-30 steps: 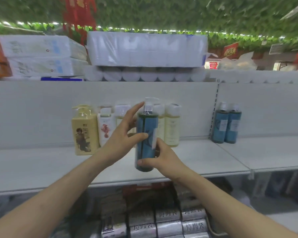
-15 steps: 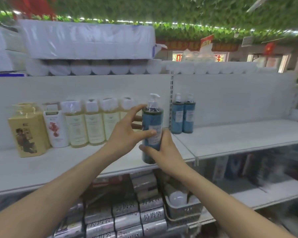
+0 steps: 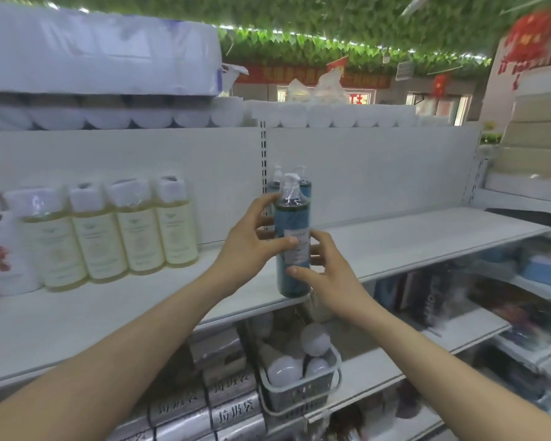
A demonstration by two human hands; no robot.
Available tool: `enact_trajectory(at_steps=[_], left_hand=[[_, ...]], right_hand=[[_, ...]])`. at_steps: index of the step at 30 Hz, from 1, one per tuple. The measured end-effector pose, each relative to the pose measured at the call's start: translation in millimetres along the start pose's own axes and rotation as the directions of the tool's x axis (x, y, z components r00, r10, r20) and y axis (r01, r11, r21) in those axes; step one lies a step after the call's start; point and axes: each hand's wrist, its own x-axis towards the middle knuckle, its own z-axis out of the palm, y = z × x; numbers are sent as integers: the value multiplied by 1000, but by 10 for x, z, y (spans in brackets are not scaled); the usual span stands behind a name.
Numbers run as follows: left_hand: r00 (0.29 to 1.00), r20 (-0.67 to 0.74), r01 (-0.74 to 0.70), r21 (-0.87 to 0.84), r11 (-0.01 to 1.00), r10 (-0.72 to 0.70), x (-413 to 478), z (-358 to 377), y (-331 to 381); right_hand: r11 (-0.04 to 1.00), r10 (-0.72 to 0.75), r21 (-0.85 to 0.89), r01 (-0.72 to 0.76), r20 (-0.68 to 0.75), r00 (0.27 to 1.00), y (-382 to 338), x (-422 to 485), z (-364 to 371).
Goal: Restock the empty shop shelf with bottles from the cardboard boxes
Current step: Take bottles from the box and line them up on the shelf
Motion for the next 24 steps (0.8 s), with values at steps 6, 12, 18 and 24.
enact_trajectory(at_steps=[6, 12, 18, 24], left_hand=[[1000, 1, -24, 205, 979, 25, 599, 692, -42], [1000, -25, -4, 485, 874, 18, 1007, 986, -416], [1000, 13, -26, 773, 634, 25, 1132, 970, -750], [982, 165, -184, 939, 291, 89, 1278, 1098, -971]], right_hand=[[1000, -3, -21, 3, 16, 1000, 500, 432, -713], [1000, 6, -26, -5, 52, 999, 1044, 978, -1212], [997, 41, 63, -47, 92, 995, 1409, 1427, -1220], [993, 36, 104, -49, 126, 991, 1559, 1738, -1151]])
